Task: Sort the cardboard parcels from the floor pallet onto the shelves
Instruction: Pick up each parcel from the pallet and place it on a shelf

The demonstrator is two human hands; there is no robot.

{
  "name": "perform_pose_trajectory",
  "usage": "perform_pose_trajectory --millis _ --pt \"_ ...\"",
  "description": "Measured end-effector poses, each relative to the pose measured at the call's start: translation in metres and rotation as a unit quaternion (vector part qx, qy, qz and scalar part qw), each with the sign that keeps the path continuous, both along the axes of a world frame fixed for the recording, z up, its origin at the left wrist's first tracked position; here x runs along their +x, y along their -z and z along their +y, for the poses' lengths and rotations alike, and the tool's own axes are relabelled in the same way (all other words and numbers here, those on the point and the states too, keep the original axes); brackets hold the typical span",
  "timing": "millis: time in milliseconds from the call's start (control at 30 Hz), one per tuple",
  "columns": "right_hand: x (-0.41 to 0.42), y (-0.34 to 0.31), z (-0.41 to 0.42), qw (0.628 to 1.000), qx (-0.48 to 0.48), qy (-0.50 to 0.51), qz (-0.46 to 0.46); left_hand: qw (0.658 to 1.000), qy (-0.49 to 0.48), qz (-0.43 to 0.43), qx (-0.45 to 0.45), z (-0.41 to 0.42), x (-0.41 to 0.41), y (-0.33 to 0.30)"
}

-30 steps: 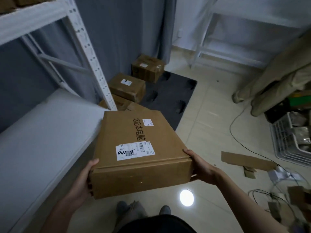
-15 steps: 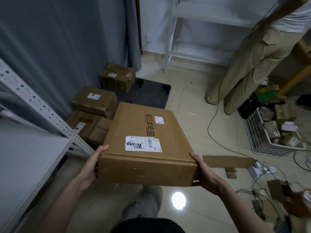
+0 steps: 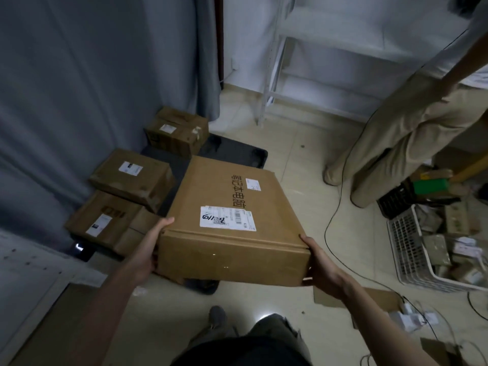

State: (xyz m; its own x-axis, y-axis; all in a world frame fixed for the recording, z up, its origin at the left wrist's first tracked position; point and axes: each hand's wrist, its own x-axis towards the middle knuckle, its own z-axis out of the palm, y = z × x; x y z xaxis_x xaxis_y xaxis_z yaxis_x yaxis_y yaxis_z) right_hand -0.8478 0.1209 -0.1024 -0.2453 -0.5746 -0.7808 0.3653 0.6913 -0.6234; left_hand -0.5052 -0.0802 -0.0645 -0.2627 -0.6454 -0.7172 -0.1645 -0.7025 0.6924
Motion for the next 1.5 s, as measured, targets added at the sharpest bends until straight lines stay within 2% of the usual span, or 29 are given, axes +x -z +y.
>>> perform_pose_trajectory --millis 367,533,867,1100,1500 --pt "-0.113 0.0 -0.142 0.996 0.004 -0.092 0.003 0.994 -0.103 -0.039 -0.008 -0.083 -0.082 0.008" --pt "-0.194 0.009 -0.198 0.99 0.021 -0.138 -0.003 0.988 -0.157 -0.012 -0.001 -0.093 -0.147 0.023" --pt "-0.329 0.014 -0.295 0.969 0.055 -0.239 -0.003 0.969 -0.236 -0.059 0.048 -0.104 -0.277 0.022" --pt "-0.361 0.021 -0.375 0.953 0.069 -0.294 0.006 0.957 -0.268 -0.074 0.08 -0.147 -0.307 0.038" --pt "-0.421 0.03 -0.523 0.946 0.094 -0.303 0.063 0.954 -0.28 -0.01 0.11 -0.286 -0.364 0.078"
